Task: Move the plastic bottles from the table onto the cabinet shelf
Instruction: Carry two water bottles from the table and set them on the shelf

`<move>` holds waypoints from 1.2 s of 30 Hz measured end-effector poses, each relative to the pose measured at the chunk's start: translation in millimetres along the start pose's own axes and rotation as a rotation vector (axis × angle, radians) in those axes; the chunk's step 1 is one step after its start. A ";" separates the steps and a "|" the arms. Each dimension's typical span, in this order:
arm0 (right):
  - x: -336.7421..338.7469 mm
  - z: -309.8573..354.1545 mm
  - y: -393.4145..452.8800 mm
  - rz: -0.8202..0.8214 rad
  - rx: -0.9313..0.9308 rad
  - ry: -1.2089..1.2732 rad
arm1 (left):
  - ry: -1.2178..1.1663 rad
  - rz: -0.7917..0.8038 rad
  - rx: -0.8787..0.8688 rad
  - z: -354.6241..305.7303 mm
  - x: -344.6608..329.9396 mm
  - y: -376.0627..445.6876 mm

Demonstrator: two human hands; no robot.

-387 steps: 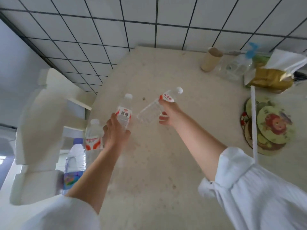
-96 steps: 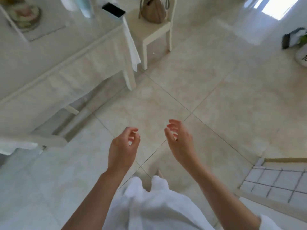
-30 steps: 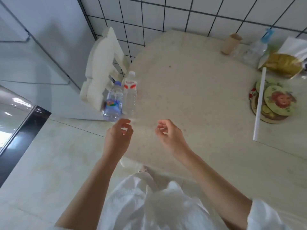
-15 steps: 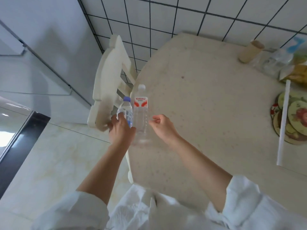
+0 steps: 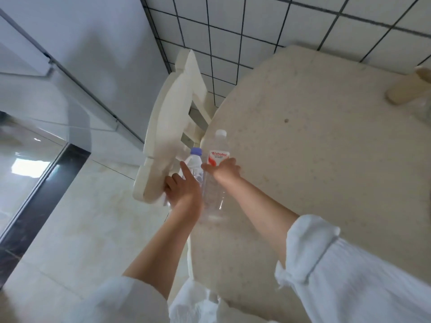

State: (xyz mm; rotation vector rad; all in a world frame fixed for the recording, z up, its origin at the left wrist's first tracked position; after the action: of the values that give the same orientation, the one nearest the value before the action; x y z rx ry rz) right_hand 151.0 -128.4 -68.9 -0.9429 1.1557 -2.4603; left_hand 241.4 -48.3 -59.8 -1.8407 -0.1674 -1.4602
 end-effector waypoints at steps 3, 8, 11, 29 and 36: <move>-3.0 -3.4 10.2 -0.012 0.010 -0.052 | 0.092 0.003 0.002 -5.3 -1.9 -1.3; -0.2 -10.1 16.5 0.020 0.066 -0.046 | -0.007 0.031 -0.025 -4.0 -0.6 -0.6; 0.9 -19.0 16.6 0.032 0.084 -0.023 | 0.008 0.030 -0.044 -2.7 3.7 -2.1; 99.4 -187.1 -107.6 -0.169 -0.118 0.474 | -0.950 0.607 -0.184 -29.0 0.1 -96.8; 108.7 -206.2 -188.4 -0.462 -0.060 0.668 | -0.999 0.817 -0.456 -44.3 14.5 -143.2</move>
State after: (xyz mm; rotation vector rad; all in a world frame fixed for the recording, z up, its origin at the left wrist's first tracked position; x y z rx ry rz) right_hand -59.6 62.8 25.6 -0.4233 1.3108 -3.2839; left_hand 135.4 18.8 23.6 -2.4290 0.4328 0.0527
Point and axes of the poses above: each hand's wrist, its own y-axis towards the middle knuckle, its own x-axis out of the back of the hand, z = x × y, the point moved 2 cm from there along y, towards the middle knuckle, and after that the axes turned 2 degrees about -y, right-handed, at the moved point
